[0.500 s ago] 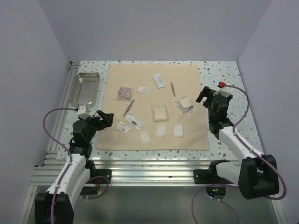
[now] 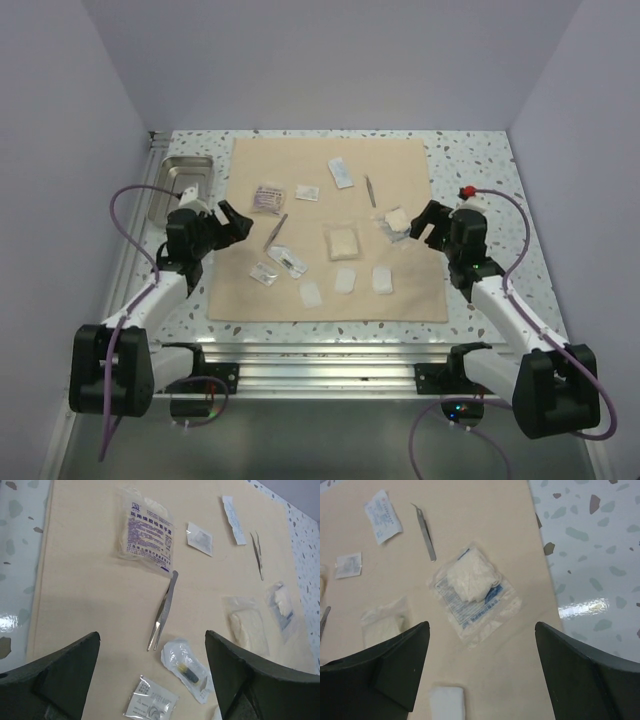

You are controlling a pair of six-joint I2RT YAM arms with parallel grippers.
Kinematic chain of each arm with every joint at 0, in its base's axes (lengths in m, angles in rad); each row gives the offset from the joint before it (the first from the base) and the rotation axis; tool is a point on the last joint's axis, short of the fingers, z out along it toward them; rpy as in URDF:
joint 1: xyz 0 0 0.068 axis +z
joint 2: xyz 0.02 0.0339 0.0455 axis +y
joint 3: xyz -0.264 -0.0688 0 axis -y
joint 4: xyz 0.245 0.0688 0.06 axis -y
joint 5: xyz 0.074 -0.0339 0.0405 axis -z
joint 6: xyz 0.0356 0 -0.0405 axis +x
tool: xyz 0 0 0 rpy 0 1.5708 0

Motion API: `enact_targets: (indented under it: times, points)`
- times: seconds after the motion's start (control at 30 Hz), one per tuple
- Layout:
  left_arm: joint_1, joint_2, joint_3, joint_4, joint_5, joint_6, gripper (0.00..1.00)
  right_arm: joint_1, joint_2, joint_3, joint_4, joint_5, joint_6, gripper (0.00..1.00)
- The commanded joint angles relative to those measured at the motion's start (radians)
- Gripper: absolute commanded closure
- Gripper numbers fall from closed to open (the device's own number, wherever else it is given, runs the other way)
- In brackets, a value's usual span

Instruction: Prepare the surgical pack

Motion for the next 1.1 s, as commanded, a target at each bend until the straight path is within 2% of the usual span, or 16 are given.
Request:
enact_targets:
  times: [0.0, 0.17, 0.4, 0.53, 0.73, 0.83, 0.93, 0.97, 1.0, 1.07]
  points:
    - [-0.025, 0.125, 0.162, -0.07, -0.022, -0.013, 0.11, 0.007, 0.032, -0.012, 0.043, -0.087, 0.039, 0.12]
    - [-0.053, 0.319, 0.328, -0.174, -0.086, 0.027, 0.18, 0.033, 0.083, -0.018, 0.08, -0.097, 0.048, 0.13]
    - [-0.074, 0.545, 0.569, -0.309, -0.181, 0.093, 0.31, 0.059, 0.063, -0.036, 0.1, -0.074, 0.048, 0.14]
    - [-0.078, 0.657, 0.661, -0.364, -0.183, 0.111, 0.35, 0.068, 0.049, -0.046, 0.104, -0.065, 0.045, 0.14]
    - [-0.108, 0.783, 0.747, -0.383, -0.175, 0.128, 0.47, 0.07, 0.048, -0.052, 0.108, -0.06, 0.042, 0.14]
    - [-0.11, 0.823, 0.773, -0.38, -0.169, 0.131, 0.58, 0.07, 0.049, -0.056, 0.108, -0.059, 0.042, 0.14]
    - [-0.111, 0.844, 0.788, -0.378, -0.169, 0.138, 0.75, 0.07, 0.048, -0.061, 0.111, -0.057, 0.042, 0.14]
    - [-0.111, 0.844, 0.793, -0.378, -0.177, 0.141, 0.91, 0.07, 0.048, -0.062, 0.112, -0.055, 0.043, 0.14]
    - [-0.111, 0.843, 0.794, -0.383, -0.183, 0.142, 1.0, 0.07, 0.046, -0.064, 0.114, -0.057, 0.042, 0.14]
    - [-0.111, 0.823, 0.801, -0.393, -0.204, 0.147, 1.0, 0.07, 0.046, -0.067, 0.118, -0.055, 0.042, 0.14]
